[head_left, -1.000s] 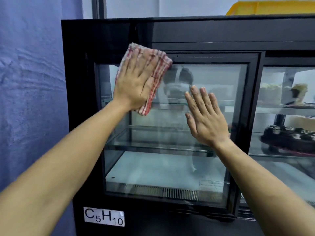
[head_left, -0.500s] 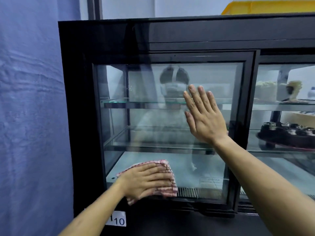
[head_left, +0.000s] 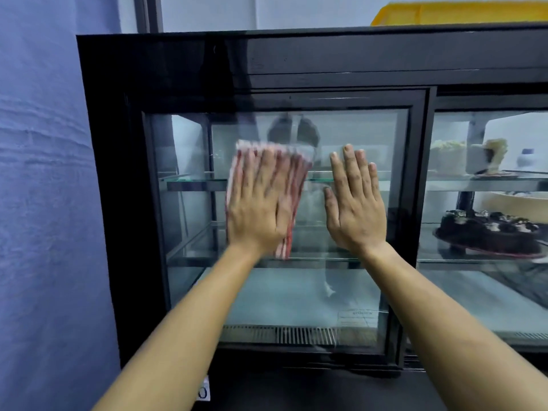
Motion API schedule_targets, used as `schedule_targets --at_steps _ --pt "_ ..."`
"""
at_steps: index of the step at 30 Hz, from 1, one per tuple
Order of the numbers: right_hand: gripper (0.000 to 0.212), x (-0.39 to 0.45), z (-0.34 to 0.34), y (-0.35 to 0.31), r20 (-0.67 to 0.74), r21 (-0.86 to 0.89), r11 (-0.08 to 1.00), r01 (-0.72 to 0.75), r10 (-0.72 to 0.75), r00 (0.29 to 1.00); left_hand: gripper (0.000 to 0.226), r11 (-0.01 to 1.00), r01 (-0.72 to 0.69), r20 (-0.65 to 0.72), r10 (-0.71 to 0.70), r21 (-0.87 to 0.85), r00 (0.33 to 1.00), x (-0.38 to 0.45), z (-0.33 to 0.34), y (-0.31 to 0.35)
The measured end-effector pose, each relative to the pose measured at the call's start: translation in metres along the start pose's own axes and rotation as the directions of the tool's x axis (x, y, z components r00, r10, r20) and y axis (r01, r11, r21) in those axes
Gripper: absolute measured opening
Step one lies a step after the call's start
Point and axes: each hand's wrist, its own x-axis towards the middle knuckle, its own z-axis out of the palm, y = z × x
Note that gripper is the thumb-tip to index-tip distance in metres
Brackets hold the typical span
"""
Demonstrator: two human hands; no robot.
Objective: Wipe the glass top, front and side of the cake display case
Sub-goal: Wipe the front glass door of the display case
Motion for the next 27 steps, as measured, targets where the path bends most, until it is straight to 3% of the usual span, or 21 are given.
schedule_targets --at_steps 2,3,5,6,8,10,12,15,17,20,22,25,27 --pt "0.059 0.0 -0.004 0.004 0.032 0.022 1.0 0.015 -0.015 0.999 0.068 0.98 -0.191 0.132 0.195 -0.049 0.972 -0.083 0.004 0.02" --pt "0.059 0.0 -0.006 0.007 0.053 0.024 0.999 0.032 -0.033 0.998 0.07 0.928 -0.365 0.22 0.371 -0.068 0.902 -0.129 0.006 0.025" --pt "0.059 0.0 -0.009 0.014 0.079 -0.004 0.997 0.081 -0.081 0.994 0.068 0.725 -0.679 0.375 0.665 -0.116 0.646 -0.199 0.011 0.018" --pt "0.059 -0.001 -0.009 0.017 0.085 -0.021 0.995 0.102 -0.1 0.991 0.067 0.637 -0.759 0.41 0.733 -0.134 0.543 -0.212 0.013 0.011" --pt "0.06 -0.001 -0.007 0.018 0.083 -0.053 0.992 0.111 -0.106 0.991 0.065 0.544 -0.823 0.448 0.784 -0.162 0.43 -0.198 0.014 0.0" --pt "0.061 -0.002 -0.005 0.017 0.076 -0.069 0.992 0.101 -0.096 0.992 0.062 0.574 -0.799 0.425 0.777 -0.177 0.464 -0.151 0.012 -0.011" --pt "0.061 -0.002 -0.005 0.015 0.072 -0.073 0.993 0.098 -0.092 0.993 0.059 0.686 -0.715 0.381 0.703 -0.137 0.601 -0.079 0.005 -0.027" --pt "0.06 -0.002 -0.005 0.014 0.076 -0.085 0.993 0.087 -0.081 0.994 0.057 0.879 -0.476 0.187 0.463 0.029 0.866 0.044 -0.011 -0.056" --pt "0.06 -0.002 -0.006 0.014 0.071 -0.094 0.992 0.089 -0.082 0.994 0.056 0.949 -0.303 0.056 0.299 0.09 0.953 0.096 -0.015 -0.067" --pt "0.06 -0.003 -0.006 0.015 0.079 -0.12 0.989 0.085 -0.076 0.994 0.058 0.993 -0.068 -0.013 0.069 0.093 0.998 0.095 -0.008 -0.051" --pt "0.06 -0.005 -0.007 0.014 0.084 -0.127 0.989 0.071 -0.061 0.995 0.061 0.998 -0.006 -0.015 0.007 0.064 1.0 0.056 -0.006 -0.03" --pt "0.059 -0.005 -0.007 0.015 0.089 -0.107 0.991 0.078 -0.068 0.994 0.063 0.979 -0.203 0.133 0.205 -0.034 0.97 -0.046 0.0 -0.009" --pt "0.059 -0.004 -0.008 0.016 0.093 -0.102 0.991 0.091 -0.081 0.992 0.064 0.914 -0.399 0.249 0.405 -0.078 0.88 -0.141 0.003 0.003"
